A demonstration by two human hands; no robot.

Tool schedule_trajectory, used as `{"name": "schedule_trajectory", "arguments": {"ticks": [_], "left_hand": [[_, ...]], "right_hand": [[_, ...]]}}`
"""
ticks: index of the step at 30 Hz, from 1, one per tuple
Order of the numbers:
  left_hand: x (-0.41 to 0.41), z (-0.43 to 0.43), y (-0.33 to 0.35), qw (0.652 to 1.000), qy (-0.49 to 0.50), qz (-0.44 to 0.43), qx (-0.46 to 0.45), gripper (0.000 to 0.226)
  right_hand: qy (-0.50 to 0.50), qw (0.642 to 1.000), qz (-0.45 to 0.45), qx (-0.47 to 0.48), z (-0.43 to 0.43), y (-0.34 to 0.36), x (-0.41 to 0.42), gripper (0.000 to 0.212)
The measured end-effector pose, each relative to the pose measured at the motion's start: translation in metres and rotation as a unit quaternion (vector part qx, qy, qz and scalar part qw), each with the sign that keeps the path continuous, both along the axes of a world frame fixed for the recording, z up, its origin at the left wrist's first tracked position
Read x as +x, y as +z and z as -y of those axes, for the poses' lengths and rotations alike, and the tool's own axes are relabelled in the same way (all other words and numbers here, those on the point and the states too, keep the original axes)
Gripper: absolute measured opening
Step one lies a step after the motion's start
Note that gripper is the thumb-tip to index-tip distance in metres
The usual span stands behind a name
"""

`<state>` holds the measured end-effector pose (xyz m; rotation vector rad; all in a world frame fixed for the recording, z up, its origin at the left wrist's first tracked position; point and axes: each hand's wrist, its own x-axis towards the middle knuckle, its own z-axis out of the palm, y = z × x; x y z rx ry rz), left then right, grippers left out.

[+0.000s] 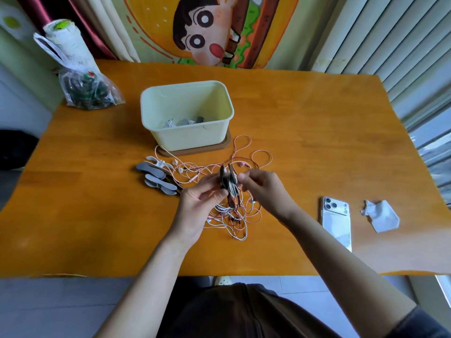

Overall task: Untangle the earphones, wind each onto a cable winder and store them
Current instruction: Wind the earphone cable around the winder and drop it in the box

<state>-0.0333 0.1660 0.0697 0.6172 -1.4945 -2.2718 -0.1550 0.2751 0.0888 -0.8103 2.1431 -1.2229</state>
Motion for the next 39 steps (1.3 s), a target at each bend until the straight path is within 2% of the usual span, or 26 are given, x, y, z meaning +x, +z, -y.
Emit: {"name": "schedule_trajectory", "arguments": {"ticks": [6, 9, 15, 17, 19, 22, 25, 29, 36, 39], "left_hand": [[-0.009, 0.012, 0.01, 0.985, 0.057, -0.05, 0.154, 0.022], [-0.016, 0.024, 0.012, 0.979, 0.088, -0.034, 0.181, 0.027], [-0.023, 0.043, 0.014, 0.993, 0.087, 0.011, 0.082, 0.038], [-0.023, 0.053, 0.009, 0.994, 0.099, 0.036, 0.04, 0.034], [-0.022, 0.06, 0.002, 0.989, 0.113, 0.072, -0.056, 0.027], [-0.021, 0.071, -0.006, 0.955, 0.106, 0.104, -0.256, 0.034], [-0.02, 0.083, -0.012, 0.934, 0.078, 0.113, -0.329, 0.037], [-0.019, 0.091, -0.019, 0.921, 0.0, 0.141, -0.363, 0.036], [-0.016, 0.097, -0.021, 0.939, -0.124, 0.128, -0.295, 0.031], [-0.013, 0.097, -0.016, 0.944, -0.144, 0.128, -0.268, 0.032]], "right_hand": [[0.011, 0.996, 0.084, 0.004, 0.006, -0.005, 0.016, 0.036], [0.004, 0.996, 0.093, 0.009, 0.012, -0.006, 0.02, 0.032], [0.024, 0.998, -0.01, 0.049, 0.026, 0.001, 0.026, 0.033], [0.031, 0.999, -0.017, 0.041, 0.032, 0.004, 0.029, 0.031], [0.041, 0.997, -0.046, 0.044, 0.038, 0.004, 0.032, 0.027], [0.063, 0.99, -0.102, 0.08, 0.044, 0.005, 0.03, 0.025], [0.058, 0.989, -0.108, 0.082, 0.046, 0.007, 0.022, 0.025], [0.053, 0.985, -0.141, 0.089, 0.048, 0.01, 0.009, 0.021], [0.027, 0.974, -0.205, 0.091, 0.054, 0.011, -0.003, 0.019], [0.015, 0.974, -0.217, 0.069, 0.054, 0.012, 0.0, 0.018]]}}
